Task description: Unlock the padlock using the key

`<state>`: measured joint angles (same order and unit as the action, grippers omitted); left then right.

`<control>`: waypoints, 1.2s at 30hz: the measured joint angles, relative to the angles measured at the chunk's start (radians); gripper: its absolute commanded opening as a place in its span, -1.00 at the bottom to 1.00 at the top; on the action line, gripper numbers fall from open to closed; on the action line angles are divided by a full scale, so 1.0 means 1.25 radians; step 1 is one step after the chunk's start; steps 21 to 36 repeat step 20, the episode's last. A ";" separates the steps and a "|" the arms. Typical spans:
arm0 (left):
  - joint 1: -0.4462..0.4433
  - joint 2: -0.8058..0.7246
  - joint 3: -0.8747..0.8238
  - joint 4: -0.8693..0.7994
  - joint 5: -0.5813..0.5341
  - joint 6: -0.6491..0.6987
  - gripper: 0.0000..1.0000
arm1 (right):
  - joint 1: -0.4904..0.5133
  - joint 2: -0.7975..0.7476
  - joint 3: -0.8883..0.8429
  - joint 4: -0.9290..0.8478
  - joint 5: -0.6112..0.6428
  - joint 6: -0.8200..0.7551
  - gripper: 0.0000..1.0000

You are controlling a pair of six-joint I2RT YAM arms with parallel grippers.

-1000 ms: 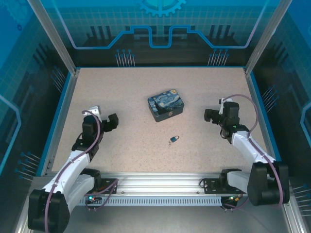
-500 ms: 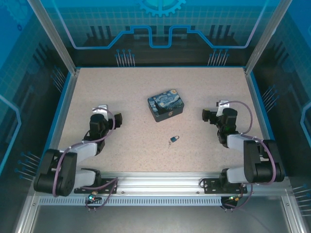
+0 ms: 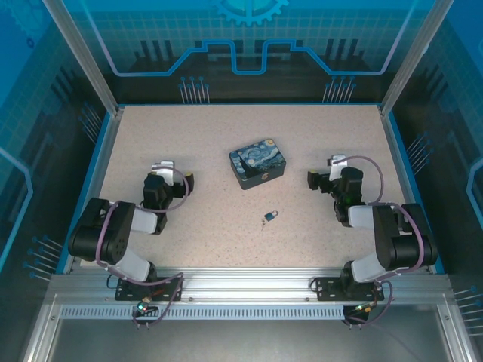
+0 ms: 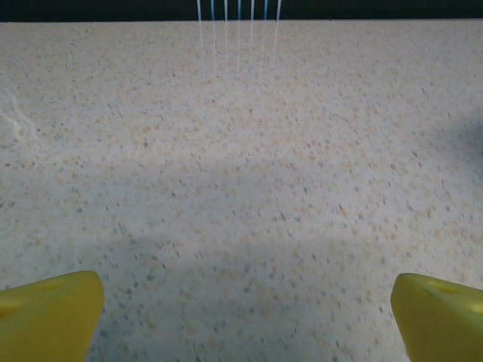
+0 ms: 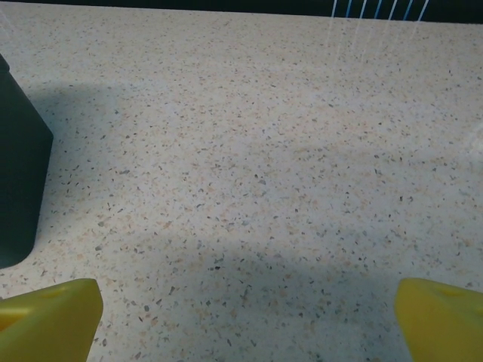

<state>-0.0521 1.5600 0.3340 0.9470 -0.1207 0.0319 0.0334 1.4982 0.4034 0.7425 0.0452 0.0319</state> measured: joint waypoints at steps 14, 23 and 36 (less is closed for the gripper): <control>0.042 -0.001 0.031 -0.023 0.026 -0.026 0.98 | 0.017 0.000 0.007 0.000 0.025 -0.020 1.00; 0.042 -0.001 0.031 -0.024 0.026 -0.026 0.98 | 0.017 0.000 0.007 -0.001 0.026 -0.021 1.00; 0.042 -0.001 0.031 -0.024 0.026 -0.026 0.98 | 0.017 0.000 0.007 -0.001 0.026 -0.021 1.00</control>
